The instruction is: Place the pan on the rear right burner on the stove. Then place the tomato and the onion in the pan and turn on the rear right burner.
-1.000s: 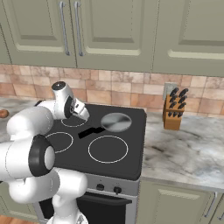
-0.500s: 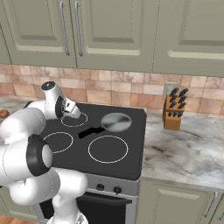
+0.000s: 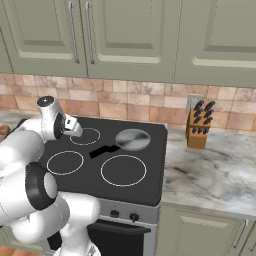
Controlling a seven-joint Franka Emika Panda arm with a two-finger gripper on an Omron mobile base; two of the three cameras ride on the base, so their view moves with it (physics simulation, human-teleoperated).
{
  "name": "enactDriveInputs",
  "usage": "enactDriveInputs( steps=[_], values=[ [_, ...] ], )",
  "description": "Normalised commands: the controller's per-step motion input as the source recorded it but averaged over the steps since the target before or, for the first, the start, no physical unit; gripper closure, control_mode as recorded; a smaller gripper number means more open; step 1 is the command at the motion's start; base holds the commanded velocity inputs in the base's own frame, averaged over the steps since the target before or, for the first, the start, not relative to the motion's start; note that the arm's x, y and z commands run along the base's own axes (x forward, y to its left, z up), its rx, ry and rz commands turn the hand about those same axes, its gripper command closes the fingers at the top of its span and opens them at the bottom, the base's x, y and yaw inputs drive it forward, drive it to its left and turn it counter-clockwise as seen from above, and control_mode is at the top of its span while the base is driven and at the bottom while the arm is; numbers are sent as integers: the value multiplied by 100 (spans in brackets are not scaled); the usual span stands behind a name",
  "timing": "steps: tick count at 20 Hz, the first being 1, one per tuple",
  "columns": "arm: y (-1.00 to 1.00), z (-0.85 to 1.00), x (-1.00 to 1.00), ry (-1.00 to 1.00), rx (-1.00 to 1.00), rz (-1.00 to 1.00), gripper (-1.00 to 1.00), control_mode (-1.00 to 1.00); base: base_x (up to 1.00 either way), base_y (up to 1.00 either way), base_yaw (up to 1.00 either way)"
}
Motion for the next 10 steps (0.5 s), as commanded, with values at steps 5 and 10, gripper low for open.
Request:
enactDriveInputs(
  steps=[5, 10],
  values=[
    [43, 0, 0, 0, 0, 17, -100, -100, 0, 0, 0],
    [39, 0, 0, 0, 2, 21, -100, -100, 0, 0, 0]
  ],
)
